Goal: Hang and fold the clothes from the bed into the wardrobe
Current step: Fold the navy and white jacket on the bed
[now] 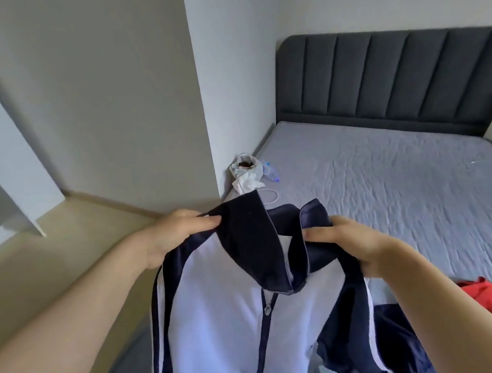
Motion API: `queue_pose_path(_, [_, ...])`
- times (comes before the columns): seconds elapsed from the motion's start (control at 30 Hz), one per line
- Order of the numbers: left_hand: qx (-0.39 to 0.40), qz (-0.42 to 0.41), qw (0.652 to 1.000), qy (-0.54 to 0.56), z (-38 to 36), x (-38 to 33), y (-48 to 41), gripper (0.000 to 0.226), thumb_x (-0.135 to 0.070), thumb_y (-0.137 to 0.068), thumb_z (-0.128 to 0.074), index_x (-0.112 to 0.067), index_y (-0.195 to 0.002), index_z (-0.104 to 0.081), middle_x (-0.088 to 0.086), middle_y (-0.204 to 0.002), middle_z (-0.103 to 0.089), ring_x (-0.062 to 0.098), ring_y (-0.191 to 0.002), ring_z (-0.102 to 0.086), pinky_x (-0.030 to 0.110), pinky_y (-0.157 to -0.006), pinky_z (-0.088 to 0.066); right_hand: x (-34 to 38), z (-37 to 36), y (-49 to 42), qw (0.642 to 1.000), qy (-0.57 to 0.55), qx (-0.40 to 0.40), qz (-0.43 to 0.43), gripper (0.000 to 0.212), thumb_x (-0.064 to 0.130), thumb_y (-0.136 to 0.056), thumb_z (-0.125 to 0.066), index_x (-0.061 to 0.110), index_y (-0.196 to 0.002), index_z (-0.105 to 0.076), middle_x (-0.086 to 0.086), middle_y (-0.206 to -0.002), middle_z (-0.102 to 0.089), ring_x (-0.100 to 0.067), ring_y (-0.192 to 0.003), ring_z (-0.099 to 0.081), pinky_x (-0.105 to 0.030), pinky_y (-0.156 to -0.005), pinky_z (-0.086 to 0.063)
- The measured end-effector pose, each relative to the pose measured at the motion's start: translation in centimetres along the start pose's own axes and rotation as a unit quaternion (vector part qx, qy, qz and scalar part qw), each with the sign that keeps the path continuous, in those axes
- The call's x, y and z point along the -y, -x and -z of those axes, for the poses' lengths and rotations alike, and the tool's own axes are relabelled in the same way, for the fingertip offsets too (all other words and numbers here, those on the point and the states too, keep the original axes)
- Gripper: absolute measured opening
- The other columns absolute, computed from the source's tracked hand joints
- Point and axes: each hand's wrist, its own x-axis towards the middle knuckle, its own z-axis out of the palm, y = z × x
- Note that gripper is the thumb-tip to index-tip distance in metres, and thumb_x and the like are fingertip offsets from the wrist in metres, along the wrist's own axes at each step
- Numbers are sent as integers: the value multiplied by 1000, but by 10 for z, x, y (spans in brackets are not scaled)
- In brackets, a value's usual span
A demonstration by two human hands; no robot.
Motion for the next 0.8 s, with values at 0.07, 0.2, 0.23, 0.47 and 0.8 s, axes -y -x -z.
queue_pose_path(0.07, [6,16,1000,9,6,7,-5,33,-30,-88,-58,-5,-108,-67,12,-104,-71,28,-99,-66,25,-80,-53,-1,-2,-10,999,10,32,-15,13,18,-69,-73,12,-80,-76,-15,-87,-73,-27,-77,-71,-31,-60,-56])
queue_pose_path(0.2, [-14,24,999,-28,9,26,-39,22,-27,-90,-58,-10,-99,-69,6,-97,-72,19,-87,-68,21,-75,-50,-8,1,-45,995,58,-50,-58,15,7,-76,-59,5,-85,-70,-15,-80,-72,-29,-71,-69,-33,-63,-55])
queue_pose_path(0.23, [-17,25,999,-38,11,33,-52,18,-26,-91,-59,-11,-94,-68,4,-93,-71,15,-82,-66,18,-71,-48,-11,2,-56,991,85,-73,-68,18,8,-73,-58,3,-87,-68,-15,-77,-70,-28,-69,-67,-31,-63,-54])
queue_pose_path(0.47, [-78,13,985,-153,36,88,-180,34,-13,-94,-52,-13,-64,-36,0,-63,-36,11,-55,-33,13,-45,-27,-57,0,-174,931,193,-279,-136,6,11,-73,-61,7,-78,-59,-8,-73,-58,-30,-82,-61,-34,-72,-44])
queue_pose_path(0.8, [-180,-29,978,-102,42,108,-370,11,-20,-94,-49,-15,-104,-48,7,-100,-59,25,-84,-57,31,-67,-43,-58,38,-346,874,38,-483,-38,23,5,-86,-41,11,-107,-49,-10,-102,-60,-25,-82,-55,-32,-62,-45])
